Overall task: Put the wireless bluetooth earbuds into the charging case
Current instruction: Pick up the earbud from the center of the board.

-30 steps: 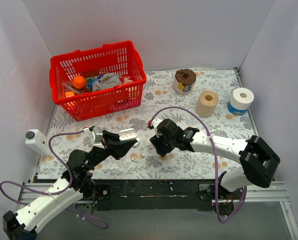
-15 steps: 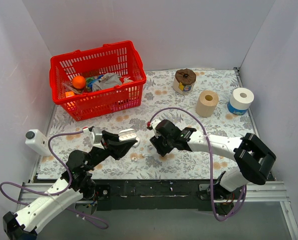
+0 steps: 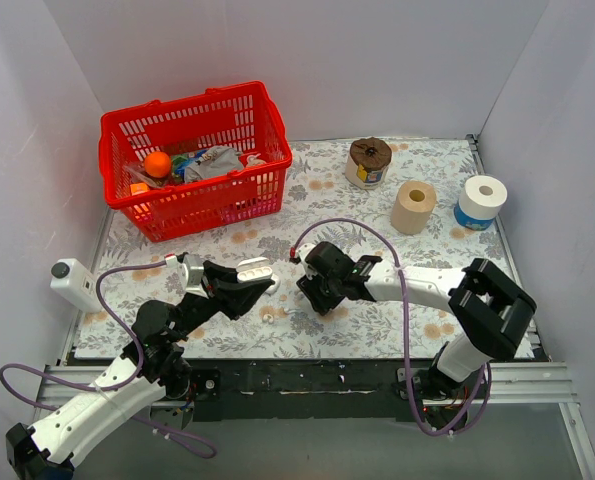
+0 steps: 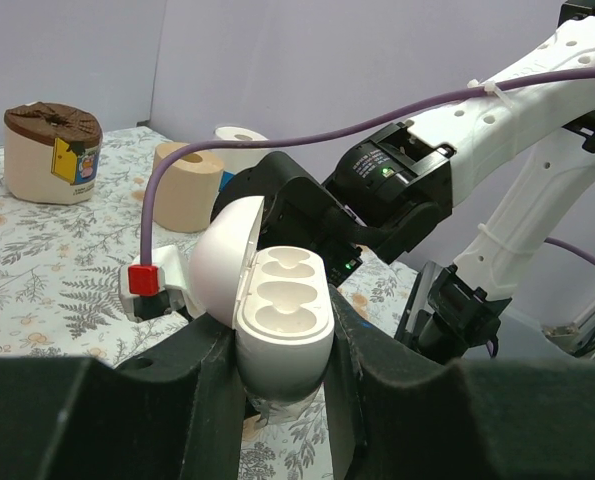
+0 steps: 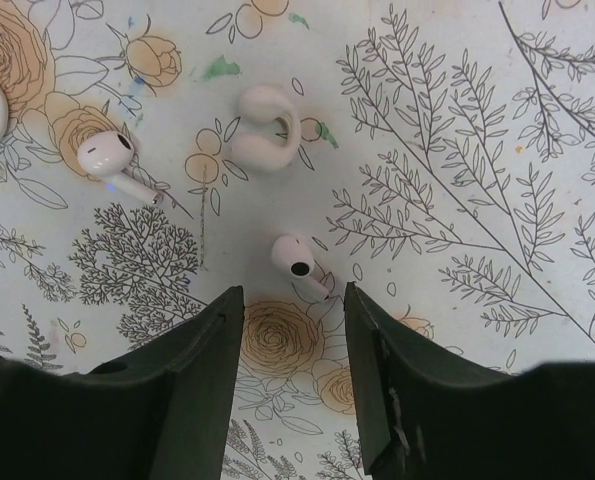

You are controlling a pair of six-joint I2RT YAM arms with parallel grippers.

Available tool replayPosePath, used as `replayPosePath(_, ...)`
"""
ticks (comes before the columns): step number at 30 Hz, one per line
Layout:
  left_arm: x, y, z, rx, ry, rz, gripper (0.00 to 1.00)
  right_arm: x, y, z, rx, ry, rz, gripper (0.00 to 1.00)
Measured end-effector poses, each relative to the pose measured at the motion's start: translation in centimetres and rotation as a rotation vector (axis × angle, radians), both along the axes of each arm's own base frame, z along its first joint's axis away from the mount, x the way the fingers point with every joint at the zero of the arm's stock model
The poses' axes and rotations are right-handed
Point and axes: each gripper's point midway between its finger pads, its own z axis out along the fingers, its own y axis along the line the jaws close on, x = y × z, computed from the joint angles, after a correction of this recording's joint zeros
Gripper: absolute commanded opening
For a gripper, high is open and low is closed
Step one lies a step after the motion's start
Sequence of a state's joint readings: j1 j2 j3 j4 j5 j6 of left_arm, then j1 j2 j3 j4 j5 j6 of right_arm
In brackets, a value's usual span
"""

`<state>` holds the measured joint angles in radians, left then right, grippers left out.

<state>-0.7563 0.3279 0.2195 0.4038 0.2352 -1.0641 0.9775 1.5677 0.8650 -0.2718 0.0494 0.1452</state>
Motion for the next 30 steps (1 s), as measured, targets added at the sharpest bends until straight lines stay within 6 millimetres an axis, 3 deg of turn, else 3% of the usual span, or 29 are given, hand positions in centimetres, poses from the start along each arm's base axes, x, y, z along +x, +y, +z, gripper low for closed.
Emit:
replayPosePath(11, 0.0, 0.0, 0.0, -0.004, 0.006, -0.002, 0.00, 0.5, 1.1, 0.1, 0.012, -0.011, 0.010, 0.48)
replayPosePath(23, 0.0, -0.1, -0.2, -0.001, 0.012, -0.004, 0.00, 0.5, 1.1, -0.6, -0.003, -0.003, 0.011, 0.29)
replayPosePath(30, 0.0, -0.1, -0.2, -0.001, 0.018, -0.005, 0.00, 1.4, 0.7, -0.6, 0.028, 0.037, -0.122, 0.19)
